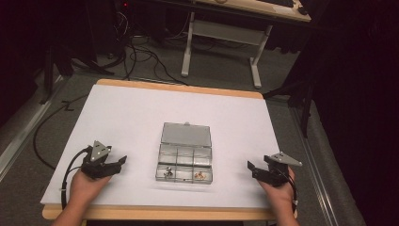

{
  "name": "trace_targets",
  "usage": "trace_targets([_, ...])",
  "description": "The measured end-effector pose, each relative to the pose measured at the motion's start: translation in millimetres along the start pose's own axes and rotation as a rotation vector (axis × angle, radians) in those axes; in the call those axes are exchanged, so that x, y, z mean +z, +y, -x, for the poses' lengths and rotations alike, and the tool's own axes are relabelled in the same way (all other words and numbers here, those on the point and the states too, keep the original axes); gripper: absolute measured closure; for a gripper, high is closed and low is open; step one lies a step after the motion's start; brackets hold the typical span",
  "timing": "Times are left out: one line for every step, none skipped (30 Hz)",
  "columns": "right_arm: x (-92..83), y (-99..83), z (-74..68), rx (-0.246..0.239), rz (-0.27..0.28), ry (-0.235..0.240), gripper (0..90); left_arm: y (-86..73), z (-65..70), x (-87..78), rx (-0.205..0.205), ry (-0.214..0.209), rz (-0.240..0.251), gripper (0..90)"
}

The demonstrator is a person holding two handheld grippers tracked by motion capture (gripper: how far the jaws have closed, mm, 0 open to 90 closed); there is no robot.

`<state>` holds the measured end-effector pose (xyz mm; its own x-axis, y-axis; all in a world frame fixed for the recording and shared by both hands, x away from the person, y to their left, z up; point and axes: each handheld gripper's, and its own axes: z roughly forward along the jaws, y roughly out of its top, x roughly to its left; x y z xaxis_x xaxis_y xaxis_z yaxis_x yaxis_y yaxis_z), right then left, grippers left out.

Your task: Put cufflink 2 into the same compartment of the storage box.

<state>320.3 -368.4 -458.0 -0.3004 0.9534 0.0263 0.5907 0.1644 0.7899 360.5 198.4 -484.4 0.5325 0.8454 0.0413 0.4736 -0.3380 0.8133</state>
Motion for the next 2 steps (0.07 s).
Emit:
trace_targets([1.7,1.3,-1.7,-0.012,-0.002,0.002,17.8,0.0,0.2,-0.1,0.002,0.002,0.001,27.7])
trace_targets([2.6,1.8,-3.5,-0.024,-0.004,-0.002,17.2,0.0,0.3,-0.1,0.003,0.003,0.001,26.4])
